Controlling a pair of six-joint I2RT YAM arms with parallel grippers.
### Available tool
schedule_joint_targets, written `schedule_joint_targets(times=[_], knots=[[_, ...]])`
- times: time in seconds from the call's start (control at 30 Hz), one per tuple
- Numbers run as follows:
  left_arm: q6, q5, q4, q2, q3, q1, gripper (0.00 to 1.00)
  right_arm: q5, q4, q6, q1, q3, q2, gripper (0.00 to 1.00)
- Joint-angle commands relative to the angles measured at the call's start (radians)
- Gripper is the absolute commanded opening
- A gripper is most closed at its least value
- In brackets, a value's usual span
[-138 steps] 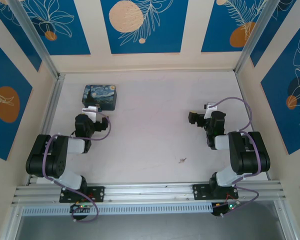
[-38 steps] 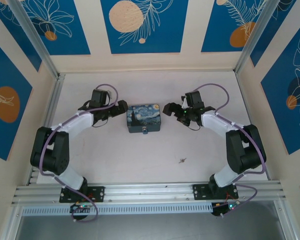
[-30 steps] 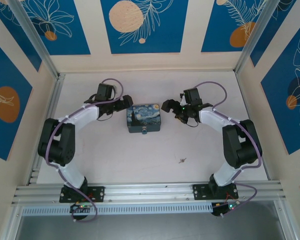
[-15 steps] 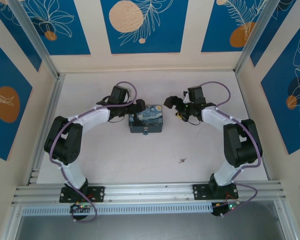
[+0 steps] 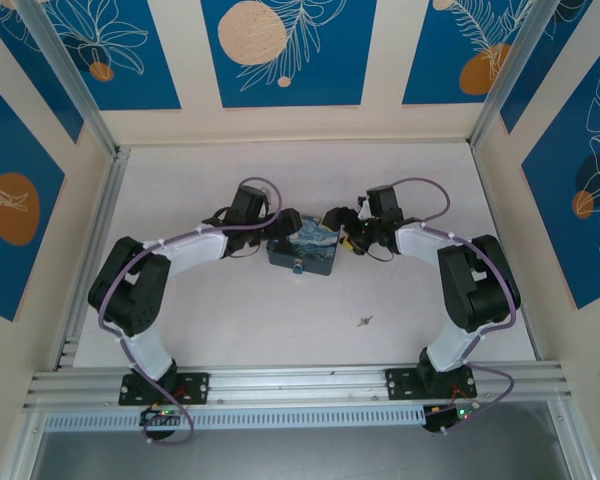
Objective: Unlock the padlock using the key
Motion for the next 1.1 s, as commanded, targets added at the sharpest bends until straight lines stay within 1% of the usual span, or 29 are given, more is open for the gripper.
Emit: schedule_joint_targets(times=[0.0,0.2,0.57,0.63,0.67,0.73,0.8,0.83,0.9,0.97,1.07], knots=[[-0.069,-0.031,0.08,-0.068,-0.066,-0.019,1.0,-0.031,0.051,0.04,0.011,-0.021,-0.028,0.79],[-0.102,-0.058,0.135,-0.139,-0.157,-0.054,1.0,-0.043,0.059,0.061,0.015,0.021,0.002,0.78],[-0.132,-0.07,0.153,-0.183,-0.206,-0.072,1.0,-0.039,0.039,0.068,0.019,0.091,0.054,0.78],[-0.134,-0.081,0.152,-0.187,-0.214,-0.071,1.0,-0.037,0.032,0.066,0.019,0.096,0.053,0.79],[-0.133,-0.095,0.143,-0.191,-0.214,-0.071,1.0,-0.026,0.026,0.065,0.019,0.095,0.047,0.81],[-0.121,-0.129,0.119,-0.202,-0.213,-0.07,1.0,0.008,0.007,0.064,0.013,0.079,0.019,0.87],[-0.1,-0.177,0.083,-0.226,-0.208,-0.068,1.0,0.099,-0.021,0.071,0.006,0.026,-0.057,0.93],[-0.09,-0.197,0.067,-0.241,-0.208,-0.065,1.0,0.14,-0.035,0.067,0.003,0.001,-0.097,0.95],[-0.064,-0.255,0.029,-0.291,-0.213,-0.06,1.0,0.221,-0.124,0.051,-0.002,-0.033,-0.194,0.96],[-0.045,-0.303,-0.01,-0.343,-0.22,-0.052,1.0,0.264,-0.234,0.023,-0.003,-0.049,-0.269,0.95],[-0.022,-0.345,-0.064,-0.423,-0.235,-0.046,1.0,0.324,-0.434,-0.018,0.013,-0.055,-0.352,0.93]])
